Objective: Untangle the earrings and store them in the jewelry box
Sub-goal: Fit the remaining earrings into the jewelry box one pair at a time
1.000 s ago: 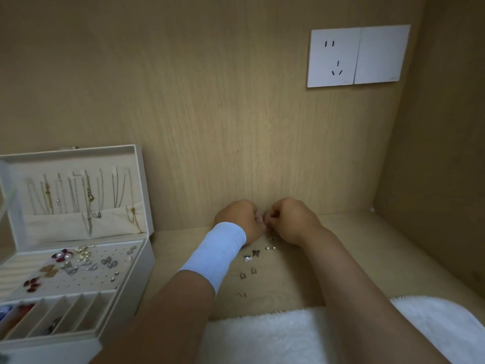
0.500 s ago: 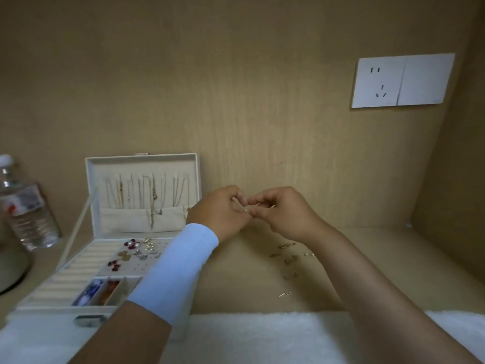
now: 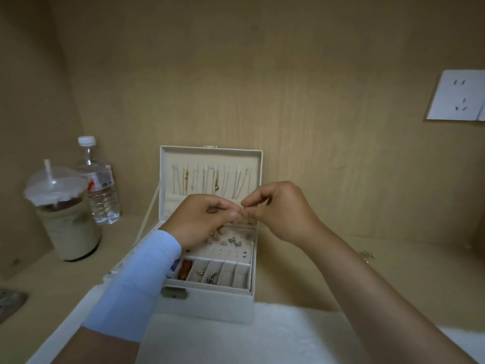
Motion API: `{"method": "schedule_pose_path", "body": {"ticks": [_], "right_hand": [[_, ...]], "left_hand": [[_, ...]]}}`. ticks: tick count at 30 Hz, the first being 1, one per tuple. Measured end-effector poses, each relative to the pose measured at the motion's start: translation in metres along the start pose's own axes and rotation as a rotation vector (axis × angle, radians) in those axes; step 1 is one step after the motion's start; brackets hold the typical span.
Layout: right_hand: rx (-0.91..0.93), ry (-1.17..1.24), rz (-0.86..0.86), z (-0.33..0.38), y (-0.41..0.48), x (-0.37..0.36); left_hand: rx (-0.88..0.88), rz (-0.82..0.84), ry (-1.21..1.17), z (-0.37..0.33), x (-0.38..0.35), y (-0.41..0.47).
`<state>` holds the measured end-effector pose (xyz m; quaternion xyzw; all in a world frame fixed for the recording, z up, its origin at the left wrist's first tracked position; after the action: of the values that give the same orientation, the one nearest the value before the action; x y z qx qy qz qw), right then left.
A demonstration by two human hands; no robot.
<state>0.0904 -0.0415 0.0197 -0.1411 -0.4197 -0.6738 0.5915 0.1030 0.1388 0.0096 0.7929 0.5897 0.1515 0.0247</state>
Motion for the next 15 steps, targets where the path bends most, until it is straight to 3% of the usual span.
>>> {"method": "schedule_pose_path", "body": {"ticks": [9, 15], "right_hand": [[0.142, 0.013, 0.008, 0.032, 0.029, -0.035], [0.161, 0.000, -0.121, 0.030, 0.030, -0.055]], "left_hand": [[0.025, -0.138, -0.172, 0.017, 0.042, 0.003], [0.044, -0.123, -0.176, 0.028, 0.048, 0.005]]}}
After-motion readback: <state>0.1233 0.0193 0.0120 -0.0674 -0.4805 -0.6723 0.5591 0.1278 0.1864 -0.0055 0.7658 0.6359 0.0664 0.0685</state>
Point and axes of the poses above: each hand's wrist, its own y-axis towards the middle knuckle, its own x-axis out of the back of the hand, z = x × y, the point moved 2 cm from there along y, towards the middle knuckle, and after that the axes turned 13 degrees about -y, right-handed, at the moved point
